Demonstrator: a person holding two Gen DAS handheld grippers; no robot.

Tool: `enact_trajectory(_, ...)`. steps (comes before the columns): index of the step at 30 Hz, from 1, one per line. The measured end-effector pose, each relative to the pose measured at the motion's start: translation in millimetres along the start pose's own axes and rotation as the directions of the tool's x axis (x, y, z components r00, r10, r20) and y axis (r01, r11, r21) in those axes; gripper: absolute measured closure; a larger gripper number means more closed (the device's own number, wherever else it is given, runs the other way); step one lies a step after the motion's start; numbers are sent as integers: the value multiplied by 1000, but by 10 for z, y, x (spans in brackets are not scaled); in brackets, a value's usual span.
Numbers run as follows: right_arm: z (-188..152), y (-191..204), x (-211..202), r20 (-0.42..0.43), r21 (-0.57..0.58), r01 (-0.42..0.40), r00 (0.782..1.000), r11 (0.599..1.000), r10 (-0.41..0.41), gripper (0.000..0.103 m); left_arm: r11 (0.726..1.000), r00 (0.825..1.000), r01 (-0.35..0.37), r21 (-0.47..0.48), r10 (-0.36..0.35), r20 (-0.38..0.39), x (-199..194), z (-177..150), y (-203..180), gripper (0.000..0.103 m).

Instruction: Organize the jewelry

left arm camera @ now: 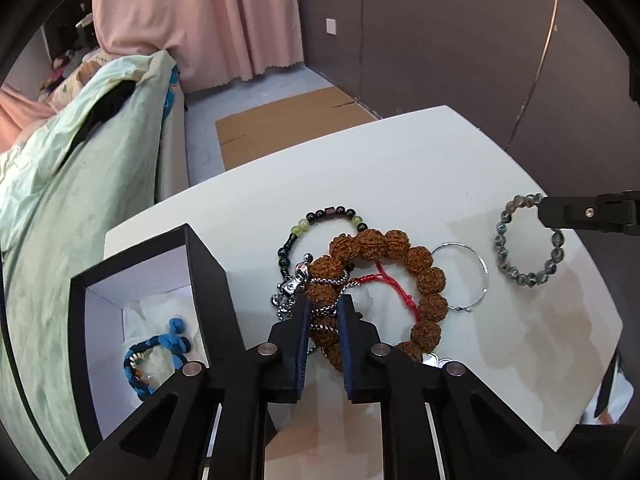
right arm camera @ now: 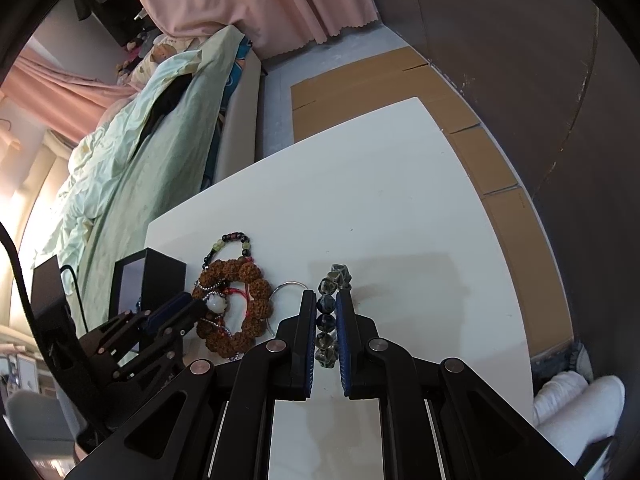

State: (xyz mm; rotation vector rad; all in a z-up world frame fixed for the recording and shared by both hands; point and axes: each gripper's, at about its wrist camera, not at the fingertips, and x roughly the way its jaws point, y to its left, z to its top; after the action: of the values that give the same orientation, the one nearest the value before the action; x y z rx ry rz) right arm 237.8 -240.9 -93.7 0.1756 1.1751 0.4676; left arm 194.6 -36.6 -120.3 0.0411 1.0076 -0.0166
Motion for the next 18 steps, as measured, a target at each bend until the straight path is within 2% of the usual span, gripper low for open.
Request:
enact_trajectory(3,10,-12,-3,0,2,-4,1000,1000,4,92,998,998,62,-30,-61,27,-129,13,41,103)
enact_trajectory(7,11,-15,-36,11,9,-26,1000,1000,26,92,993,992,110,-43,-107,71,-323,50,18,103)
enact_trajectory(12,1,-3,-64,21,11,-45,999,999,45,92,993,988,116,-39,-111,107,-439,70,3,103)
enact_trajectory(18,-3,-4,-72,20,12,-47,999,999,47,92,993,994,106,-53,-106,4,-242,66,39,103)
